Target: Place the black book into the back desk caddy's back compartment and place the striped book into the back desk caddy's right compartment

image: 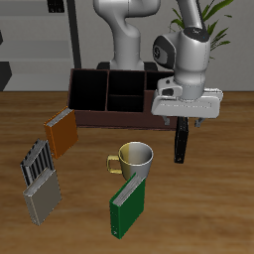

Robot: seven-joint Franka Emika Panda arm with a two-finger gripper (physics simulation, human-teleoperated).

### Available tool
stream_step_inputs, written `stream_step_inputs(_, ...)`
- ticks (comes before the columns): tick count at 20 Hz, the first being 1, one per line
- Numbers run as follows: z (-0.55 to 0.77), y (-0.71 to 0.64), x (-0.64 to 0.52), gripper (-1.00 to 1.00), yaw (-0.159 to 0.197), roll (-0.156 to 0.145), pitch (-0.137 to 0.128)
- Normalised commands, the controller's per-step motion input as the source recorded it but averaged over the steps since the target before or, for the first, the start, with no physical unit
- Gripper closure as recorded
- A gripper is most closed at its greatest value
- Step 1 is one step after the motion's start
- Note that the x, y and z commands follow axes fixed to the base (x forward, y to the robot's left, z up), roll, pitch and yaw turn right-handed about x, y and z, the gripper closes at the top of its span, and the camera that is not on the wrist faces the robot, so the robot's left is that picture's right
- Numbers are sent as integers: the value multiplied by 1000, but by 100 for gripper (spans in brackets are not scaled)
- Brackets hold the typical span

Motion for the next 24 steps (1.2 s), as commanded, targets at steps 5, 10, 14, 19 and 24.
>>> stream_step_inputs(5,-217,-115,18,-100,-5,2,31)
stream_step_inputs(10,-266,10,34,-100,9,29,33)
stream_step_inputs(14,-114,71,2,100,-4,21,13)
stream_step_inputs(19,-10,104,-30,100,-5,27,2)
stream_step_inputs(24,252,61,-52,100,-6,10,-35)
